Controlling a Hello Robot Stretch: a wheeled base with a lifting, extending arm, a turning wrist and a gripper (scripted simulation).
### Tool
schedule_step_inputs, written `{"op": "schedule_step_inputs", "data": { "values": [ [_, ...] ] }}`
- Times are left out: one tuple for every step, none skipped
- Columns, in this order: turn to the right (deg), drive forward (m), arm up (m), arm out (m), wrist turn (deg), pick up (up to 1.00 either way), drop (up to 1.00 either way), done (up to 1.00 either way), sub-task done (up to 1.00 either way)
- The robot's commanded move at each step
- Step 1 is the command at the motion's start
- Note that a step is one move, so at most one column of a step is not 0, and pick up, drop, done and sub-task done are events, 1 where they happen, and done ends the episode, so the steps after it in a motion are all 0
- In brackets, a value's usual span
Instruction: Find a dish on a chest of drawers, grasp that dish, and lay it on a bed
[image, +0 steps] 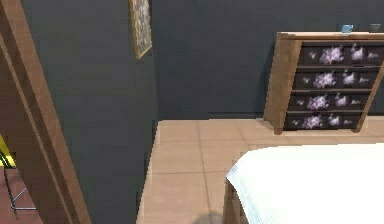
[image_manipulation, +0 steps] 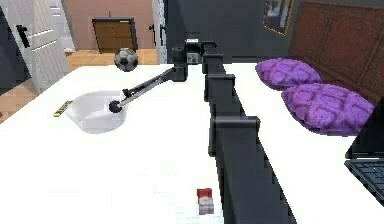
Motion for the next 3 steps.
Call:
{"op": "schedule_step_inputs", "data": {
  "values": [
    [0.0,0.0,0.0,0.0,45.0,0.0,0.0,0.0,0.0],
    [0.0,0.0,0.0,0.0,21.0,0.0,0.0,0.0,0.0],
    [0.0,0.0,-0.06,0.0,0.0,0.0,0.0,0.0,0.0]
  ]
}}
